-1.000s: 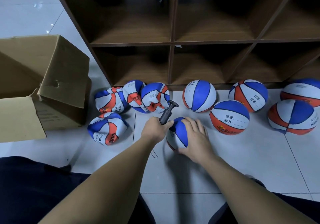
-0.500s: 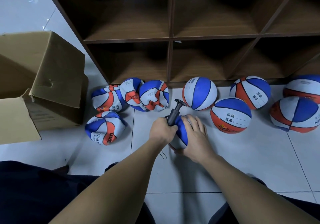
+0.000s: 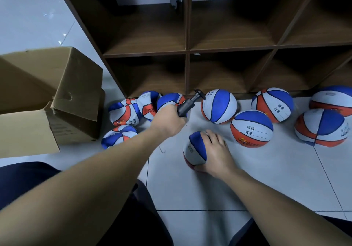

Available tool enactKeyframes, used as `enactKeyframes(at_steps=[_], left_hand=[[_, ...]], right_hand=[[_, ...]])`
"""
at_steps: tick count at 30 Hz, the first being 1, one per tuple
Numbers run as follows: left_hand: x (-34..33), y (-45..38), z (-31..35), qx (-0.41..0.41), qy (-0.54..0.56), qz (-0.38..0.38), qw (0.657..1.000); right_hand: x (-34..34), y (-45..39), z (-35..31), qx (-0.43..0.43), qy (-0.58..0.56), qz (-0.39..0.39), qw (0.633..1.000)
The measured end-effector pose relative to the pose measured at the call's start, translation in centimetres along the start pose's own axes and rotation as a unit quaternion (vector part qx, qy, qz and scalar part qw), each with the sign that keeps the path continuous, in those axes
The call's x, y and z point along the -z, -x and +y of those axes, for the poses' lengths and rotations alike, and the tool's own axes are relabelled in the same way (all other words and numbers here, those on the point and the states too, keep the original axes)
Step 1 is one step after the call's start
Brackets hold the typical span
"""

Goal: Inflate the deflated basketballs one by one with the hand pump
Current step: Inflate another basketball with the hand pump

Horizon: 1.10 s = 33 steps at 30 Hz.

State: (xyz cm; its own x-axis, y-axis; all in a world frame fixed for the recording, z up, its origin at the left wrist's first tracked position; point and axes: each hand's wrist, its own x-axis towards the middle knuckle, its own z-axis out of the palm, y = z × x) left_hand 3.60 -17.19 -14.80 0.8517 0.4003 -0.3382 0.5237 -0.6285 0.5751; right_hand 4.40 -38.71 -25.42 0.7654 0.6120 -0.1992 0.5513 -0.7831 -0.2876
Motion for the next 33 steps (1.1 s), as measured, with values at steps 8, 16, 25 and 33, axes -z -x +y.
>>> enactKeyframes(at_steps=[8, 16, 25, 33], left_hand=[[6.4, 2.7, 8.8, -0.113, -0.051, -0.033, 0.992], [2.1, 3.9, 16.6, -0.172, -0.04, -0.1, 0.979], [-1.4, 1.7, 16.5, -0.157, -0.058, -0.117, 0.979], [-2.5, 0.0, 15.4, -0.126, -0.088, -0.118, 0.981]], right_hand=[[17.2, 3.2, 4.8, 0.078, -0.009, -0.101, 0.992], [26.9, 8.5, 16.3, -0.069, 0.079, -0.145, 0.984], [12.6, 8.0, 27.7, -0.118, 0.139, -0.081, 0.98], [7.4, 5.5, 30.1, -0.122, 0.057, -0.049, 0.99]])
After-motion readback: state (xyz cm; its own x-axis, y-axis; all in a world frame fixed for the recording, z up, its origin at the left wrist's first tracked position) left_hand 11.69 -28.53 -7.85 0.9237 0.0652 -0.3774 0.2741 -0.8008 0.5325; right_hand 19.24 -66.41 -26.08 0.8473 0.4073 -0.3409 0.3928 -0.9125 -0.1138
